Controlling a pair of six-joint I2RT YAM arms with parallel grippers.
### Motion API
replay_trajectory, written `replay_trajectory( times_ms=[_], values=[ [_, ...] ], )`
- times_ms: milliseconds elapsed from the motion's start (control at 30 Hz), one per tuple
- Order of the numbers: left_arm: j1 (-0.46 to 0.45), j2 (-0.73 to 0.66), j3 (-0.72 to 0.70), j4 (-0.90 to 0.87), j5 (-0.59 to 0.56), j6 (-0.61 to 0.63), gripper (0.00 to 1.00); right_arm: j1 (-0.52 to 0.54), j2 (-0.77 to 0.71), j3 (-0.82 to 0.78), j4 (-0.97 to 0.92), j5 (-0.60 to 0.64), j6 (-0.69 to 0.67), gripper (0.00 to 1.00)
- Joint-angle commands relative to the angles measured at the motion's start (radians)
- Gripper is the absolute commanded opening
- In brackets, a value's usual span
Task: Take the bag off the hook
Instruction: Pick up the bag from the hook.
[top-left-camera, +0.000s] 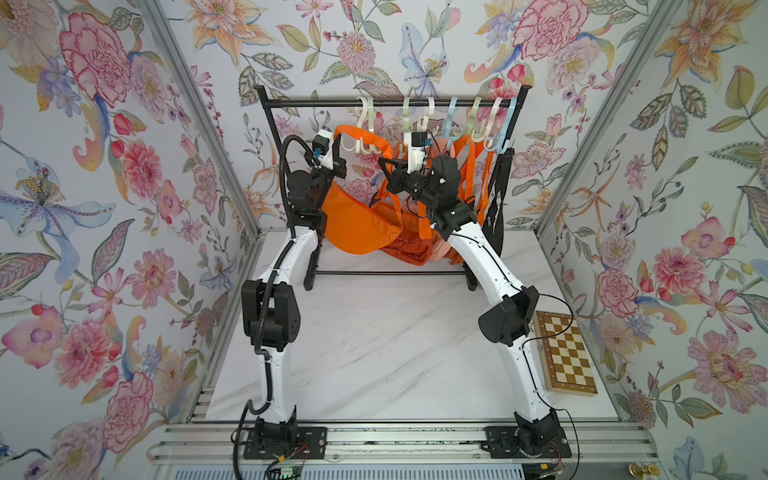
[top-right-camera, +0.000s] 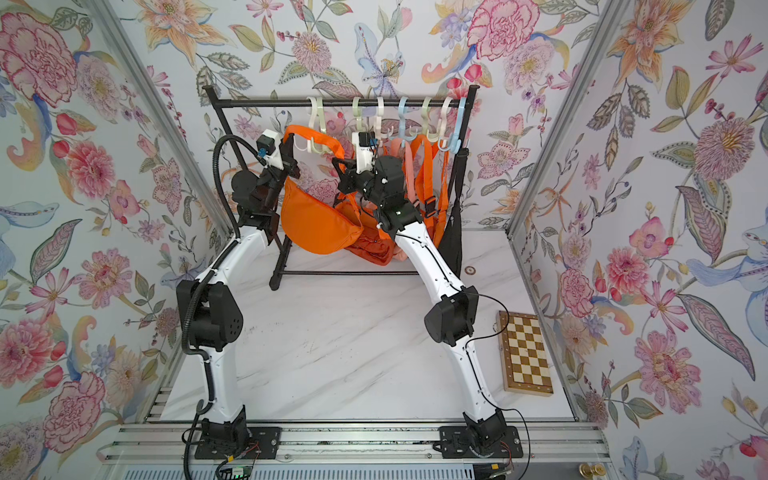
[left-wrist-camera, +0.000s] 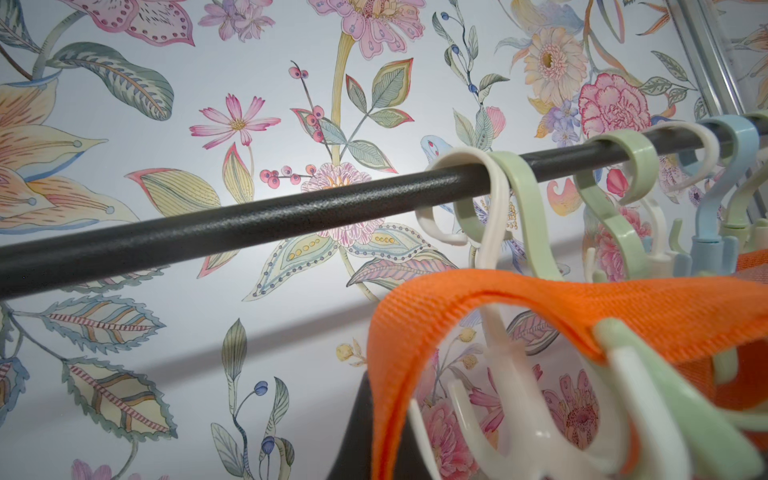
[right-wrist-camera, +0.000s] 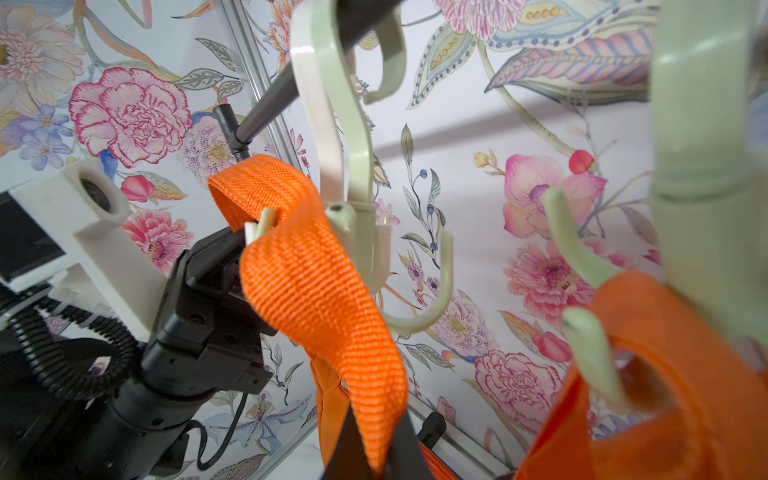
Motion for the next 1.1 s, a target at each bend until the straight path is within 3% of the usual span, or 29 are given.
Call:
replay_trajectory(
  times_ms=[0, 1067],
  values=[
    [-0.001, 0.035, 0.072, -0.042, -0.027, 0.008, 0.0, -0.021, 0.03, 0.02, 0.066, 0.02, 0.055, 0.0],
    [-0.01, -0.054, 0.201, -0.207, -0.038, -0.055, 0.0, -0.001, -0.077, 0.017, 0.064, -0.03, 0.076, 0.0]
  ],
)
